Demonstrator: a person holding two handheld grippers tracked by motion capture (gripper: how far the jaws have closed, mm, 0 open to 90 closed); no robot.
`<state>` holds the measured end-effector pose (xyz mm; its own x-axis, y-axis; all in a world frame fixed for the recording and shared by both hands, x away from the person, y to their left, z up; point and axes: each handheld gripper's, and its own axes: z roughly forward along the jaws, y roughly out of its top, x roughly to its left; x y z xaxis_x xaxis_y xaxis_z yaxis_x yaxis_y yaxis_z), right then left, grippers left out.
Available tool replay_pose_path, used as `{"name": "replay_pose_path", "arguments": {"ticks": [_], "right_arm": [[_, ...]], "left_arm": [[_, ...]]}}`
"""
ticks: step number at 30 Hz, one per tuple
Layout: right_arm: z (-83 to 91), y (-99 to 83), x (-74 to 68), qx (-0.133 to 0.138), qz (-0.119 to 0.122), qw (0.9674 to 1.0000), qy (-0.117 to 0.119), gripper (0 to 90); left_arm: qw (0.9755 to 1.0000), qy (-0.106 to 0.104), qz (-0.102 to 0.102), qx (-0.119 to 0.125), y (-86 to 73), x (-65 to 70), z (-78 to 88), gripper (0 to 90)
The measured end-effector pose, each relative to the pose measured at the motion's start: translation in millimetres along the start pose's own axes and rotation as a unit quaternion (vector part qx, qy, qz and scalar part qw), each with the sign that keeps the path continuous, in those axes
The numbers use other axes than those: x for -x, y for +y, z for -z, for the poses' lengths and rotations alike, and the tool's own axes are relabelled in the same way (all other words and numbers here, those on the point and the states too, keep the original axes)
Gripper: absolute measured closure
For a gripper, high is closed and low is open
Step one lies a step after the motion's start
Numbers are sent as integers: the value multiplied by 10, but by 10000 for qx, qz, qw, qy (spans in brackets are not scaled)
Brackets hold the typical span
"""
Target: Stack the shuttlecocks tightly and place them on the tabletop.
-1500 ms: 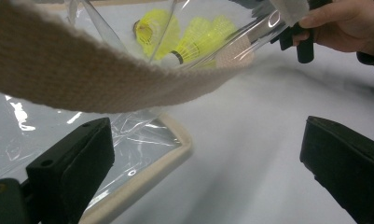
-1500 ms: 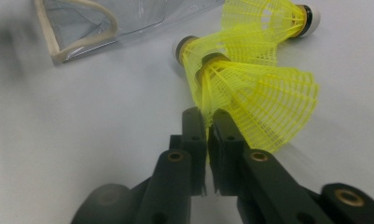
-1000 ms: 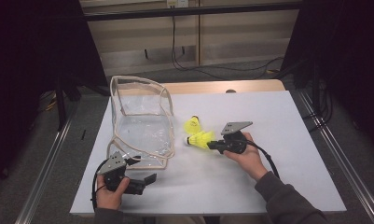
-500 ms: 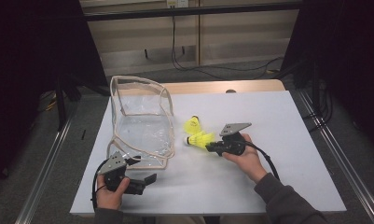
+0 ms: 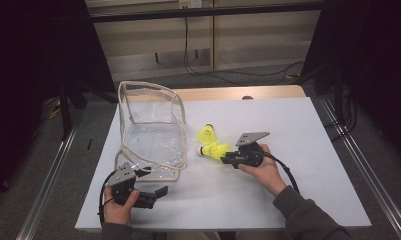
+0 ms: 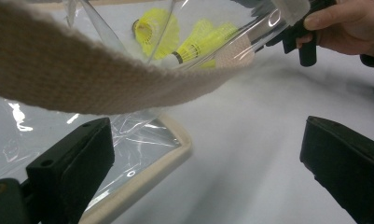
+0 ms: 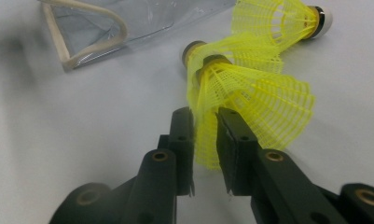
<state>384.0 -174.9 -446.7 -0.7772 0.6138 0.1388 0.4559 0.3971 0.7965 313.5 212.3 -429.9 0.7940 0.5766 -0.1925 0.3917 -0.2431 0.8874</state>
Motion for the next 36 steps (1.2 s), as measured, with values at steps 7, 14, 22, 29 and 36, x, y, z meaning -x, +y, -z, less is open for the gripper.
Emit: {"name": "replay_pose_path", "arguments": {"ticks": [7, 14, 22, 29, 36], "right_arm": [[52, 13, -3, 15, -21, 10000, -28, 651], [129, 28, 3, 92, -86, 9999, -87, 566], [215, 44, 18, 139, -114, 9997, -137, 512], [284, 56, 38, 214, -170, 9994, -199, 456], [364, 82, 86, 283, -226, 9989, -299, 418]], "left_arm": [[10000, -13, -20, -1, 4, -7, -3, 29], [10000, -9, 17, 57, 7, 0, -10, 29], [10000, -12, 7, 43, 10, -8, -13, 29], [10000, -29, -9, 3, 16, -7, -23, 29], [10000, -30, 1, 26, 17, -7, -29, 29]]}}
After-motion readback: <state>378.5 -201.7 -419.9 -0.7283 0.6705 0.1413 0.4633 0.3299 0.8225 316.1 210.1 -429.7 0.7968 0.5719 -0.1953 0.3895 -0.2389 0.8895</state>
